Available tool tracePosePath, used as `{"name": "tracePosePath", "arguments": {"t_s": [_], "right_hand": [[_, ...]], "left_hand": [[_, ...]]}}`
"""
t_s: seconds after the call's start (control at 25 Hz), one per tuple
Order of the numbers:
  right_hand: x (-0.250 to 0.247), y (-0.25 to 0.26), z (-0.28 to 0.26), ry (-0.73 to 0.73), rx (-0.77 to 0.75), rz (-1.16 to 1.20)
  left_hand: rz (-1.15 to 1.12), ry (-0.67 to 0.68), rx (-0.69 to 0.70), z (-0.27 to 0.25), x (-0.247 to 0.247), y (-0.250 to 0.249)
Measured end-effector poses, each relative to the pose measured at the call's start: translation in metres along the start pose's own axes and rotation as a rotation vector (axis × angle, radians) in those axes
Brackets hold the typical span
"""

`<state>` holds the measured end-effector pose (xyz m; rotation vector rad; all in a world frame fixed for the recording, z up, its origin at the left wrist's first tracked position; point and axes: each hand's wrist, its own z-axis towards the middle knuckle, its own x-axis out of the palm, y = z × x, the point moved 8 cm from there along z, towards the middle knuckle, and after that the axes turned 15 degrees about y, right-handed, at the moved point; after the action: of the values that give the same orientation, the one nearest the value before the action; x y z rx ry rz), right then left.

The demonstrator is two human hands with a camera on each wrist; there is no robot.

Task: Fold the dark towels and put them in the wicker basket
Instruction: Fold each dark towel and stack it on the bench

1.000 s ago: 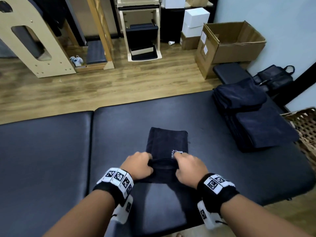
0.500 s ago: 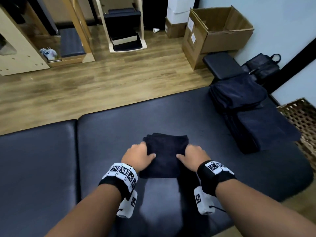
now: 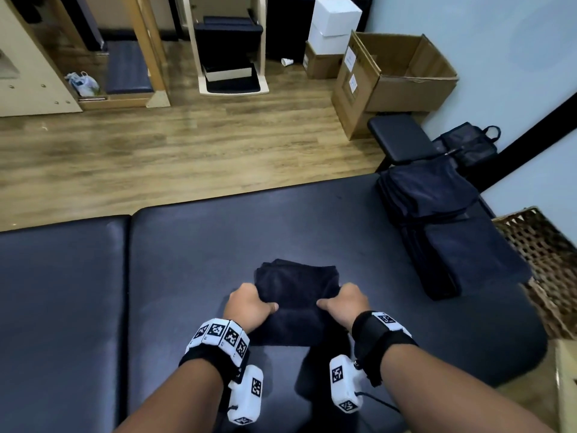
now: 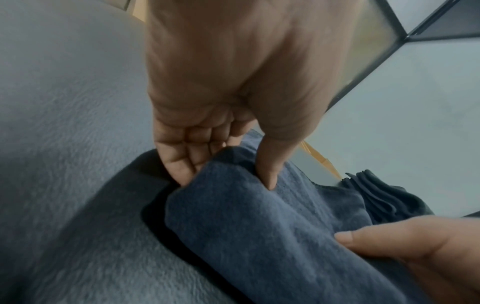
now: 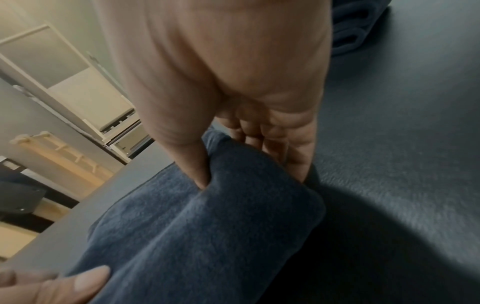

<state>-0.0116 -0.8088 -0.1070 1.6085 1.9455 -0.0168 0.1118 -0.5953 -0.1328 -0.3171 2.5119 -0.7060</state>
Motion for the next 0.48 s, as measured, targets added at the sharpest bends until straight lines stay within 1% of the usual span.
{"name": "tracePosePath", "arguments": {"t_s": [0.16, 0.24, 0.32, 0.4, 0.48], "right_hand": [[-0.021, -0.015, 0.002, 0.053, -0.056, -0.052], [-0.04, -0.027, 0.005, 0.08, -0.12, -0.097], [-0.061, -0.035, 0.008, 0.061, -0.186, -0.151], [-0.088, -0.053, 0.011, 0.076, -0.248, -0.206], [-0.114, -0.077, 0.015, 0.139, -0.299, -0.262]], "left_hand": [[0.007, 0.017, -0.029, -0.006, 0.028, -0.015], [-0.023, 0.02, -0.034, -0.009, 0.044, -0.034], [-0.095, 0.009, -0.03, -0.009, 0.06, -0.05], [-0.15, -0.024, -0.014, -0.014, 0.088, -0.075], [-0.125, -0.064, -0.01, -0.018, 0.121, -0.102]]}}
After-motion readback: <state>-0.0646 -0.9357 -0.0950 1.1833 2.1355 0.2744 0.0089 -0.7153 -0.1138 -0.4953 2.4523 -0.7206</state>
